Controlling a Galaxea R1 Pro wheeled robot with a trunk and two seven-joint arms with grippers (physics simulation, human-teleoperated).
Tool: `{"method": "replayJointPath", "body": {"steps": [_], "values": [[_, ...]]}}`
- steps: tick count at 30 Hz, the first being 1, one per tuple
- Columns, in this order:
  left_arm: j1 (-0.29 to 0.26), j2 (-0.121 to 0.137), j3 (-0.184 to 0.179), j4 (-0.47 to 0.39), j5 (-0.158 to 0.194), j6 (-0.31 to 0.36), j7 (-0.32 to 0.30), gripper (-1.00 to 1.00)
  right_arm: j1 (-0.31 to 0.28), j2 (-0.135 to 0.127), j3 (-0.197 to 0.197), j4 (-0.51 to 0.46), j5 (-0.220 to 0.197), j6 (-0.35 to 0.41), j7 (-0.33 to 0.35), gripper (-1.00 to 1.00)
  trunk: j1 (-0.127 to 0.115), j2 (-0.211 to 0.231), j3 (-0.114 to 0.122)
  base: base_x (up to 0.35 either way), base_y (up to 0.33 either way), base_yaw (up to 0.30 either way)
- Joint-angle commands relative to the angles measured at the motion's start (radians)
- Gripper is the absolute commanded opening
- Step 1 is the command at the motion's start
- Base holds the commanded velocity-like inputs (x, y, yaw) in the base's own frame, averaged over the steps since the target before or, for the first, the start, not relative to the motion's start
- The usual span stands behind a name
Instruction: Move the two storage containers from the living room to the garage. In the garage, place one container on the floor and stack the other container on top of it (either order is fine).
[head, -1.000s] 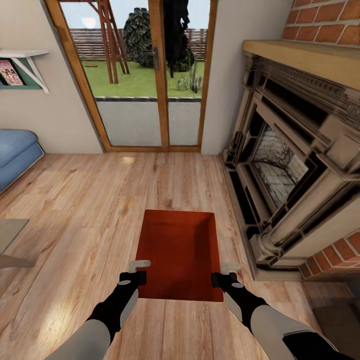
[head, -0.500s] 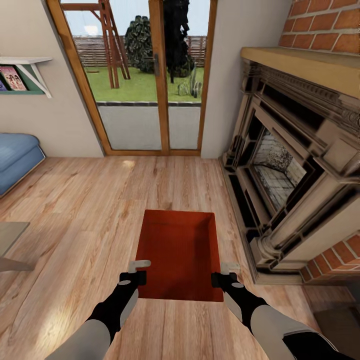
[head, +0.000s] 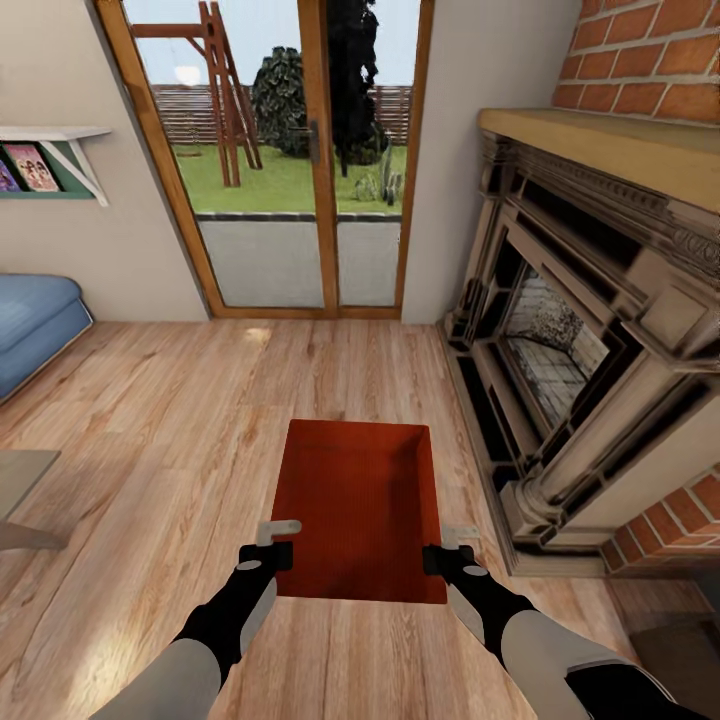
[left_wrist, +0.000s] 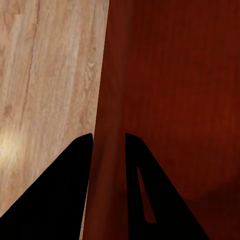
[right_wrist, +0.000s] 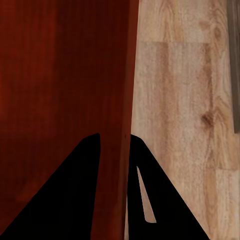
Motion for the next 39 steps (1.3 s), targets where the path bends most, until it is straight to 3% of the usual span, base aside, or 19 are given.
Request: {"method": "replayJointPath", "body": {"steps": [1,39], "values": [[0.001,0.015,-0.006,0.002,0.001,0.008,0.028,-1.00,-0.002,-0.001,-0.007,-0.008,0.001,-0.043,-0.056,-1.00,0.000,-0.001,0.001,0.000,0.000,0.000],[0.001,0.015,-0.006,0.002,0.003,0.008,0.028,-1.00,-0.002,0.001,-0.007,-0.005,0.003,-0.043,-0.062,-1.00,0.000,-0.001,0.060,0.000,0.000,0.000]]}}
